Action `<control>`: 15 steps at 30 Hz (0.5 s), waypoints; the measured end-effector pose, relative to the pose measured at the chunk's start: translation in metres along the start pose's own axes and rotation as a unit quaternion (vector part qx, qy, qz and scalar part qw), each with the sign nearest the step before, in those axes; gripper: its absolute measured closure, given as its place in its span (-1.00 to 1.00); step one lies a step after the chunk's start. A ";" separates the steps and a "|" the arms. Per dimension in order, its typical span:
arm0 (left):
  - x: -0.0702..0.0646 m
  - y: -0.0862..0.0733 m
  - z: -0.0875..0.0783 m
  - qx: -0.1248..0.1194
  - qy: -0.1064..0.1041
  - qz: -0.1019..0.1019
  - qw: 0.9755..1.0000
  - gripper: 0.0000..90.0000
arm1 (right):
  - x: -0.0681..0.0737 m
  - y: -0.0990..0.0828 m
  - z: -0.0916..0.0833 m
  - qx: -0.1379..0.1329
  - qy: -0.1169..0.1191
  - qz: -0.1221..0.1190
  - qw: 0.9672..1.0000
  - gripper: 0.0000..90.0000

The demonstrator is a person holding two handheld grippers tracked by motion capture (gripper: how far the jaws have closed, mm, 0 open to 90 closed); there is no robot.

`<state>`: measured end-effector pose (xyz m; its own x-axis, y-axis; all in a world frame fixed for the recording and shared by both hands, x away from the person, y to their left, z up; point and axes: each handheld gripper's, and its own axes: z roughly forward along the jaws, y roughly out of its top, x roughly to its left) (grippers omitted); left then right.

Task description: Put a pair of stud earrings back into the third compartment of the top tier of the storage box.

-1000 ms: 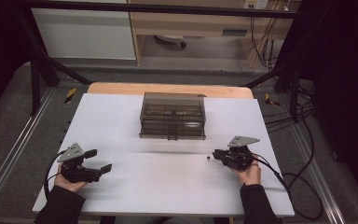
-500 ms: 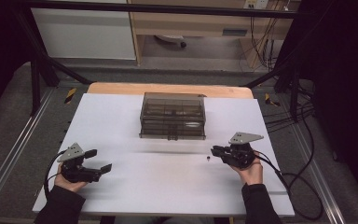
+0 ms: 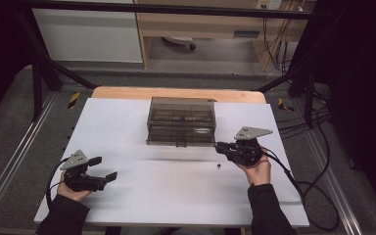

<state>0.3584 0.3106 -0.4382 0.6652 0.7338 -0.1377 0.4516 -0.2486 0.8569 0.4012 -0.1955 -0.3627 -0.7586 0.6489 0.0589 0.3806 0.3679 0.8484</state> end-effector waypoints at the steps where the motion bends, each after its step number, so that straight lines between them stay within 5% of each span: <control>1: 0.000 0.000 0.000 0.000 0.000 0.000 1.000 -0.86 | 0.000 0.000 0.000 0.000 0.000 0.000 1.000 0.76; 15: 0.000 0.000 -0.001 -0.001 0.000 -0.001 1.000 -0.86 | -0.003 0.038 0.032 0.008 -0.012 0.005 1.000 0.76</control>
<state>0.3582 0.3114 -0.4382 0.6634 0.7350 -0.1399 0.4530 -0.2458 0.8570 0.4345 -0.1620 -0.3473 -0.7422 0.6680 0.0538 0.3965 0.3730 0.8389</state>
